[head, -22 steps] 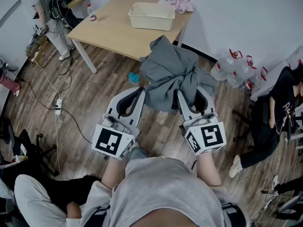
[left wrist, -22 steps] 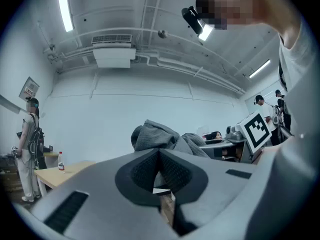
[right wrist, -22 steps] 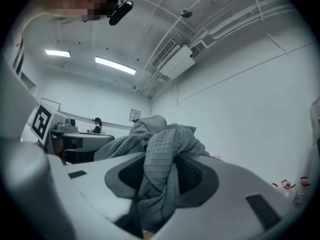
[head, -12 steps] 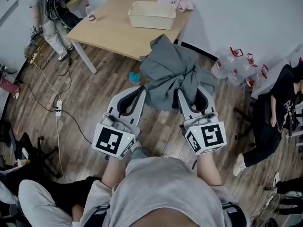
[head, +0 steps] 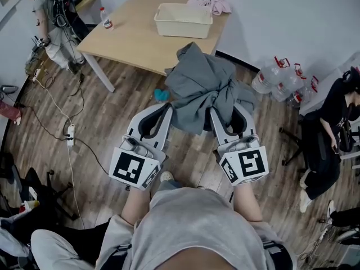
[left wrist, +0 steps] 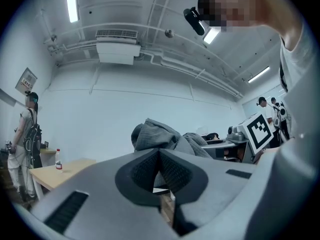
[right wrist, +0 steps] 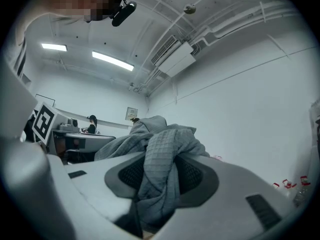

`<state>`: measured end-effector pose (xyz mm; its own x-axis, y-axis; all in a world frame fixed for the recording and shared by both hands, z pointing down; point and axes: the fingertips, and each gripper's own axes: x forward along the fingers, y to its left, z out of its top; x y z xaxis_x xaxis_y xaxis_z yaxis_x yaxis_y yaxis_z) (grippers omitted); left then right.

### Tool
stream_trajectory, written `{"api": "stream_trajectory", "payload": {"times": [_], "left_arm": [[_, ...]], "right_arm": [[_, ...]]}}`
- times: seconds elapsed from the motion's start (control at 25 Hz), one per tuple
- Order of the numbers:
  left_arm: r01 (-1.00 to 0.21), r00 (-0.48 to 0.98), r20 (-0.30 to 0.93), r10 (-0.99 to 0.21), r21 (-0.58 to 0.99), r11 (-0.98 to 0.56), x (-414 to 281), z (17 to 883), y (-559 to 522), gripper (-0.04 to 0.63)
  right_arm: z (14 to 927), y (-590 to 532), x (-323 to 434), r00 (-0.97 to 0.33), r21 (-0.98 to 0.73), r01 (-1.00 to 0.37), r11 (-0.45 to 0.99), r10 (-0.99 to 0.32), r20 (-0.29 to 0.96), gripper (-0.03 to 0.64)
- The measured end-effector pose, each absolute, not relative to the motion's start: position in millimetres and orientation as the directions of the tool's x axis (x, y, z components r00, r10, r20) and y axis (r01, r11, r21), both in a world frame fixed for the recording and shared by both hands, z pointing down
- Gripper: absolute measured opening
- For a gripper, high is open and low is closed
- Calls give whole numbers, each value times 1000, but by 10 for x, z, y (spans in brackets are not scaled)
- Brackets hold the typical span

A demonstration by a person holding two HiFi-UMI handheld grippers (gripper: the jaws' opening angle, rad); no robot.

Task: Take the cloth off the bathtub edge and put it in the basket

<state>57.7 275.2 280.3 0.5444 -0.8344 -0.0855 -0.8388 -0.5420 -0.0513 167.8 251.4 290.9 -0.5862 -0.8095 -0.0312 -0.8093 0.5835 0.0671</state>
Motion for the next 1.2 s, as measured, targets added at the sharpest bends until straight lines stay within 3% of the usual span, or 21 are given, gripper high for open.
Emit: {"api": "stream_trajectory", "payload": {"times": [0.52, 1.2], "left_arm": [[-812, 583, -94, -807, -76, -578, -162, 2843, 2410, -4], [-826, 563, -98, -820, -73, -559, 132, 2826, 1178, -4]], "right_arm": [[2971, 2255, 1099, -508, 26, -861, 508, -858, -67, 158], [2950, 1013, 1309, -554, 56, -833, 551, -830, -70, 158]]}}
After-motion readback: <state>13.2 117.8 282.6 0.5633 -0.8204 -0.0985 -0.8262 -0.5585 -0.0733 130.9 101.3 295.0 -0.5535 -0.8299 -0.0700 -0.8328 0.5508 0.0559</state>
